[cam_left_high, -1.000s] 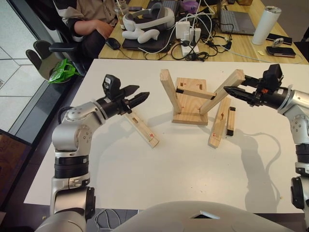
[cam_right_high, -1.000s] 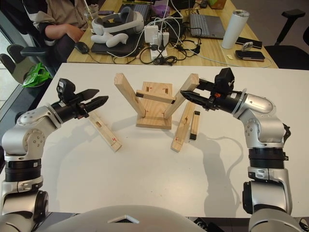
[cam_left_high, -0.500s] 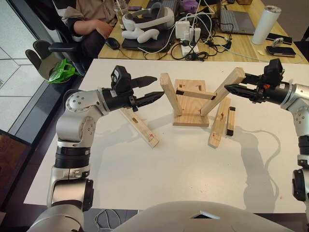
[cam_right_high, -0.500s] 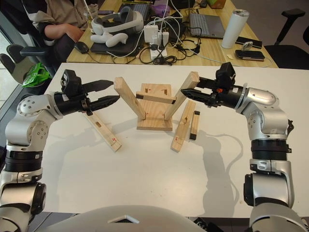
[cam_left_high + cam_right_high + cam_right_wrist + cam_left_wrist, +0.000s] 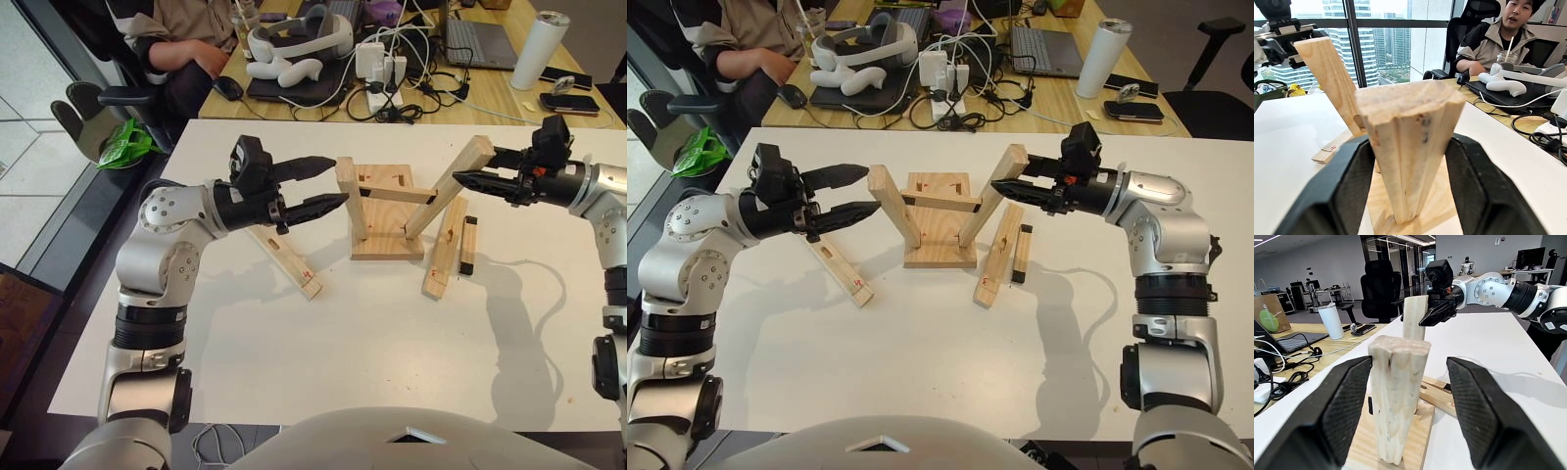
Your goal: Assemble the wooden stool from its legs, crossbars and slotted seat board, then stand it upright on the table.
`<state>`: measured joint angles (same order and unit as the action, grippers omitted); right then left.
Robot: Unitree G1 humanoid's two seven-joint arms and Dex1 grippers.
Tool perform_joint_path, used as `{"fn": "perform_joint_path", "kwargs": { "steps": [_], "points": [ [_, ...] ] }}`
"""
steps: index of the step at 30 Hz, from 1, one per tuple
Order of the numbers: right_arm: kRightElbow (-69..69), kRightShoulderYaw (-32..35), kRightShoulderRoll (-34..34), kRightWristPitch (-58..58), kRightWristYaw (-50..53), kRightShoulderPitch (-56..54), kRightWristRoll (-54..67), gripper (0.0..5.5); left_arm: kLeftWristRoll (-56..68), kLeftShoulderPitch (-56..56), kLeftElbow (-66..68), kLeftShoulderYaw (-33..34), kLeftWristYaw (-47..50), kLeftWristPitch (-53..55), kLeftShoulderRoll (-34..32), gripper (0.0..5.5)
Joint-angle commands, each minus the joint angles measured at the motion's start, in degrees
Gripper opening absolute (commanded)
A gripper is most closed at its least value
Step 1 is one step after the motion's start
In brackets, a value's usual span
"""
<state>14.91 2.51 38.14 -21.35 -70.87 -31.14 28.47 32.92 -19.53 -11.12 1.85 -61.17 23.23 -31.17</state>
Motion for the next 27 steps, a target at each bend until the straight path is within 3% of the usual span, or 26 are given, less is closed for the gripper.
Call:
{"fn": "perform_joint_path", "kwargs": {
  "steps": [1,21,25,27],
  "points": [
    [0.6,-0.8,-0.1,0.1,-1.0,-0.9,-1.0,2.17,-0.4,1.7,-1.9,-1.0,0.1,0.0,-0.7,2.82],
    [0.2,-1.9,0.0,0.3,-3.5,-2.0,-1.5,2.17,-4.9,-5.0,7.5,-3.1,0.7,-4.1,0.1,2.82],
    [0.3,-2.1,-0.2,0.5,-3.4,-2.6,-1.7,2.17,-5.3,-5.1,9.4,-2.2,5.2,-1.7,1.6,2.82],
    [0.9,-2.3,-0.3,0.8,-3.4,-3.1,-2.0,2.17,-4.3,-4.5,9.0,-1.7,5.9,-1.1,2.1,3.13]
  ]
}}
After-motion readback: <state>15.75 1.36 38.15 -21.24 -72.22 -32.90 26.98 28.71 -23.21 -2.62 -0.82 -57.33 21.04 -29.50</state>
